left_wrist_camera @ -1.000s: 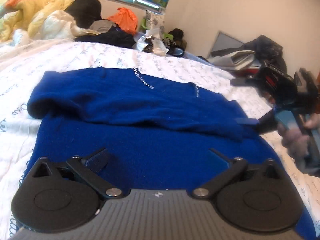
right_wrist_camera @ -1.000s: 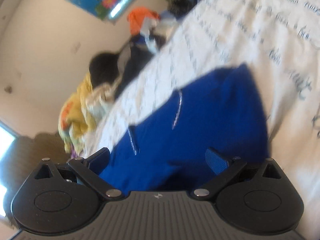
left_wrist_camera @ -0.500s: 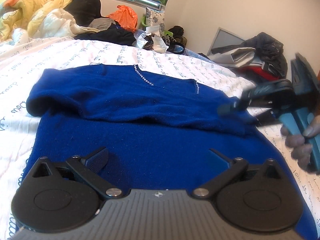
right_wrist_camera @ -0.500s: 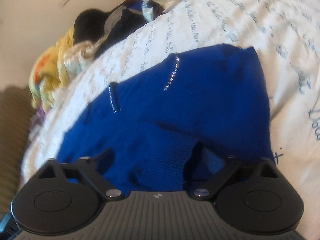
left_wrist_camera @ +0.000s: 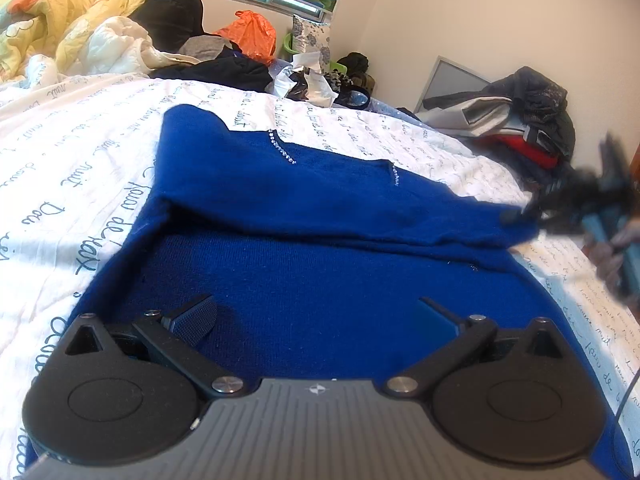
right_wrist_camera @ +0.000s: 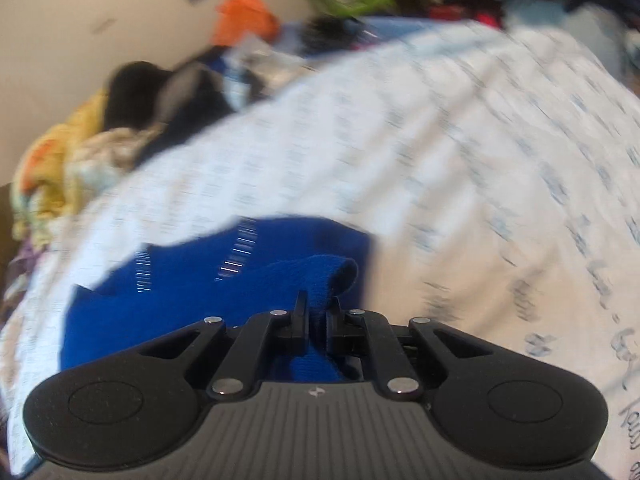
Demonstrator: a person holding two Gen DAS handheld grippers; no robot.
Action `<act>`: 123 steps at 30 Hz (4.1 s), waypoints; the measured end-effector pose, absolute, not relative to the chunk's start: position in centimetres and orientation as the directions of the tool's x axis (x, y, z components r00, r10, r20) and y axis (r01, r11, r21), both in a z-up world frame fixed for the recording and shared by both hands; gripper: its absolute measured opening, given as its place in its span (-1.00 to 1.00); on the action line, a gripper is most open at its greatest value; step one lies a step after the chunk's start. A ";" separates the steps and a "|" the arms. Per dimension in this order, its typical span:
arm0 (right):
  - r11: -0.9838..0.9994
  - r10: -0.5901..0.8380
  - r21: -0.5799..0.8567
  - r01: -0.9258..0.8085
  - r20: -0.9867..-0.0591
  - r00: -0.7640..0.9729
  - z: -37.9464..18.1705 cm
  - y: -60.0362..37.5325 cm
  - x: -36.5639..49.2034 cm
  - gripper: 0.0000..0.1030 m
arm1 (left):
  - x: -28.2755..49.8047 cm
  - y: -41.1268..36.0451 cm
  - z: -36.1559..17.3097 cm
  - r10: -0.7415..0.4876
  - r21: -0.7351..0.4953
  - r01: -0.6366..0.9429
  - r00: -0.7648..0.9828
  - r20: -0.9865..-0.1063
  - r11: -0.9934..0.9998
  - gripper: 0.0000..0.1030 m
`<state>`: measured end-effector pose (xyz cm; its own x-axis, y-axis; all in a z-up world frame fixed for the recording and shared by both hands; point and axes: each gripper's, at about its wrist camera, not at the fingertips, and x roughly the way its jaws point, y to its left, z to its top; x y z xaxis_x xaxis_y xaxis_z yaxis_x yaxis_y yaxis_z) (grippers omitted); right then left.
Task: Fold small clothes
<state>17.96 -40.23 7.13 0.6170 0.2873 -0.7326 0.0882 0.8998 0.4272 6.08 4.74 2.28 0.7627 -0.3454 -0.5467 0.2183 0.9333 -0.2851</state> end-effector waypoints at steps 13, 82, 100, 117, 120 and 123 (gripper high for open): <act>0.957 0.255 0.273 -0.100 -0.623 0.740 8.3 -31.1 18.6 0.31 | 21.0 2.9 5.6 -0.247 -0.139 0.206 0.747 -0.617 0.969 0.82; 0.979 0.173 0.203 -0.024 -0.759 0.628 5.5 -38.2 -1.5 -0.94 | -0.6 13.1 4.3 -0.137 -0.160 0.035 0.713 -0.688 0.986 -0.68; 0.786 0.531 0.618 0.026 -0.696 0.483 4.1 -42.0 -8.2 -0.95 | -6.8 17.0 3.7 -0.291 -0.415 -0.052 0.632 -0.718 0.908 -0.85; 0.747 0.594 0.665 0.010 -0.674 0.438 3.3 -41.1 -11.8 -0.96 | -10.8 17.1 2.9 -0.379 -0.504 -0.051 0.594 -0.709 0.862 -0.78; 0.731 0.583 0.680 0.058 -0.667 0.463 3.2 -43.0 -12.7 -0.95 | -11.4 17.6 2.9 -0.405 -0.516 -0.034 0.577 -0.709 0.856 -0.71; 0.725 0.600 0.686 0.068 -0.677 0.426 3.5 -42.0 -13.4 -0.85 | -12.4 17.8 3.0 -0.473 -0.581 -0.034 0.542 -0.695 0.813 -0.47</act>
<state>-13.36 -41.95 3.54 0.4262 0.6002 -0.6769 0.0682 0.7248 0.6856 -12.35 17.80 3.02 0.5419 -0.4733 -0.6945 -0.0345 0.8132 -0.5810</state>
